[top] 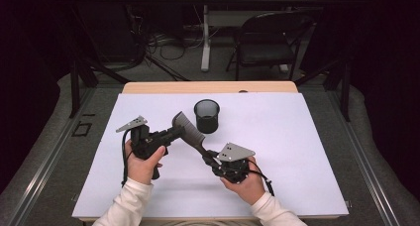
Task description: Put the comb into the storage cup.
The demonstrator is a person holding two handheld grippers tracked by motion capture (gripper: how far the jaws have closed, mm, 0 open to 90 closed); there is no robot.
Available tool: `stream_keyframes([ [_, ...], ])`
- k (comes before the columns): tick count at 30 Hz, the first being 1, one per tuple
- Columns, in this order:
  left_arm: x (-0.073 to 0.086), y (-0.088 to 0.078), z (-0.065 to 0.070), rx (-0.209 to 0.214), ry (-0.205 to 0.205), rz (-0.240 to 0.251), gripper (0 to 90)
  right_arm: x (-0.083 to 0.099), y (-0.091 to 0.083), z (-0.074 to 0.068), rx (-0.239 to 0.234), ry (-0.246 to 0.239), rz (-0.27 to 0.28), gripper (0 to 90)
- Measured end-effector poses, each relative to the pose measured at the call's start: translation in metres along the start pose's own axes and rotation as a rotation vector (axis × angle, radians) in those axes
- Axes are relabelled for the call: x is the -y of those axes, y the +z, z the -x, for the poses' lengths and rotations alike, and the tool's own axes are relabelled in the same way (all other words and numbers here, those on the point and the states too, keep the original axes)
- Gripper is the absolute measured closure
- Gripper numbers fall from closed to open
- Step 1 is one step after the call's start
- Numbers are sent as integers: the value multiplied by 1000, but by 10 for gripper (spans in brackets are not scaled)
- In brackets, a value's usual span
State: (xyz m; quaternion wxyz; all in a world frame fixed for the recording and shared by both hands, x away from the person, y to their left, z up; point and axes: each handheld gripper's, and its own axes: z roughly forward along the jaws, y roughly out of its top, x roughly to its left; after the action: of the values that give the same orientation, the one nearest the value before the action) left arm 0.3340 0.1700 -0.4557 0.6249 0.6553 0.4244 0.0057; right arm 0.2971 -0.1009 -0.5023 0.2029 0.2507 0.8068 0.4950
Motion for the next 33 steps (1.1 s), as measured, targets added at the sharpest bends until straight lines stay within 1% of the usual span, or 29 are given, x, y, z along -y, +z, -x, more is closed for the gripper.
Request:
stream_keyframes([
  [7,0,-1,-2,15,-32,2,746,0,0,0,2,-5,0,728],
  [15,1,-2,-4,10,-71,5,779,1,1,0,1,-5,-3,728],
  [20,1,-2,-5,16,-107,3,800,1,1,0,0,-4,-5,728],
  [23,1,-2,-5,20,-118,-2,806,1,1,0,-1,-3,-6,728],
  [29,1,-2,-6,35,-164,1,820,2,2,0,-1,-3,-7,728],
  [33,1,-2,-7,40,-175,-3,825,2,2,0,-1,-4,-2,728],
])
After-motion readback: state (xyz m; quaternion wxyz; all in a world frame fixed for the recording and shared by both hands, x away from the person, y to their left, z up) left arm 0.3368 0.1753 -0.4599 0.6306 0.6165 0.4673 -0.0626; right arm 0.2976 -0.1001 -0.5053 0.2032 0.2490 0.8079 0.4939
